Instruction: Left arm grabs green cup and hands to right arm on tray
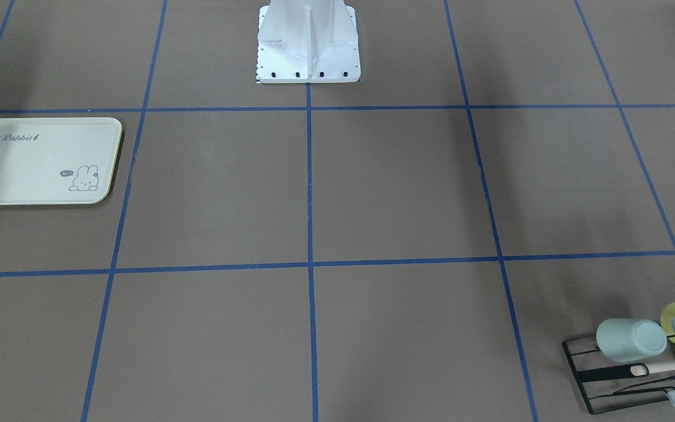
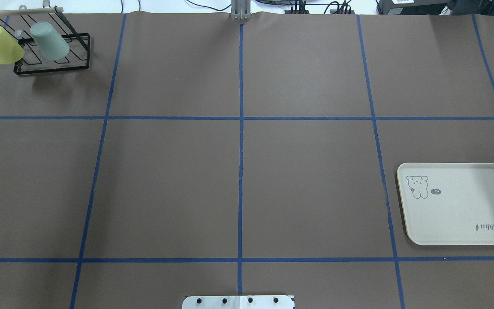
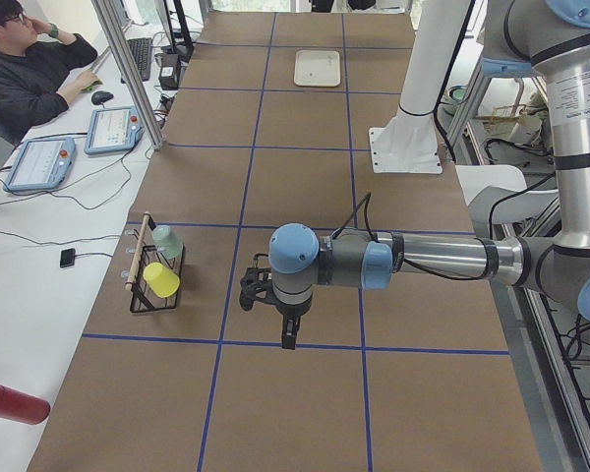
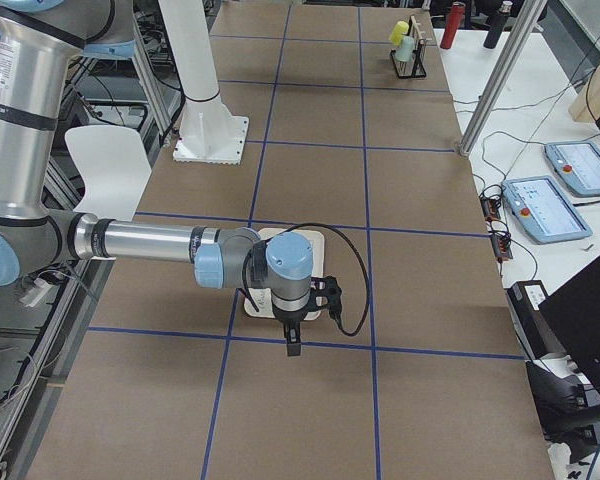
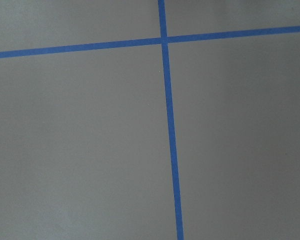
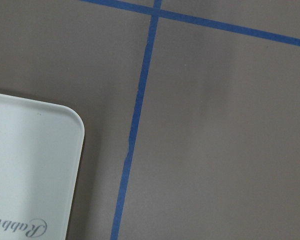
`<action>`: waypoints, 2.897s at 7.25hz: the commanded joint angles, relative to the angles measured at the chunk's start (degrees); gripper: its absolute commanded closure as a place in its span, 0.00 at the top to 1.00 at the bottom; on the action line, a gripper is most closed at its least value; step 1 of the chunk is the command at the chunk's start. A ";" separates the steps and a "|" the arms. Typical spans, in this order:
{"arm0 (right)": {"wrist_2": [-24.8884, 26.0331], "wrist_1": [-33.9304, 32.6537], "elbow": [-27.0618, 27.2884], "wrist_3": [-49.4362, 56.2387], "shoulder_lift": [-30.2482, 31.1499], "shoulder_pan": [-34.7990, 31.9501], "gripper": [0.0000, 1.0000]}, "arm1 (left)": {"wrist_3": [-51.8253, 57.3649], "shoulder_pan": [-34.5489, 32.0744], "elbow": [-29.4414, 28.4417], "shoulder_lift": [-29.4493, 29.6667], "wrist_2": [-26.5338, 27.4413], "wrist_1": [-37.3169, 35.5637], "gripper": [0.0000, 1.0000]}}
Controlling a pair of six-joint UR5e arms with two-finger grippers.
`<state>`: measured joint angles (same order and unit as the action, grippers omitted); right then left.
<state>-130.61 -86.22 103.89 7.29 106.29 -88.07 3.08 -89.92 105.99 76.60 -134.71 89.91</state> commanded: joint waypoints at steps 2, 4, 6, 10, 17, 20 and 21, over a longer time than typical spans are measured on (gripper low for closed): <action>-0.09 0.09 0.00 0.00 -0.03 0.00 1.00 | -0.09 1.50 0.00 0.56 0.06 0.00 1.00; -0.09 1.74 0.18 -0.09 -0.03 0.00 1.00 | -0.09 1.50 0.35 1.00 0.32 1.22 1.00; 0.09 8.83 -0.35 -0.52 -0.47 0.00 1.00 | -0.70 1.50 0.01 1.36 0.41 11.11 1.00; 0.61 21.36 -1.83 -1.83 -1.87 0.00 1.00 | -0.70 1.50 -12.59 20.80 0.85 18.72 1.00; -0.79 22.50 -2.72 -2.28 -2.05 0.00 1.00 | -19.77 15.98 -25.10 40.71 4.78 19.77 1.00; -0.79 22.50 -2.72 -2.28 -2.05 -0.09 1.00 | -21.26 17.14 -36.97 44.68 5.59 27.58 1.00; -0.79 22.50 -2.72 -2.20 -2.05 -0.09 1.00 | -21.88 17.23 -39.09 46.25 5.60 27.68 1.00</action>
<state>-131.39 -63.72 101.16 5.06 104.24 -88.15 -17.80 -72.85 70.41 121.07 -129.22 116.22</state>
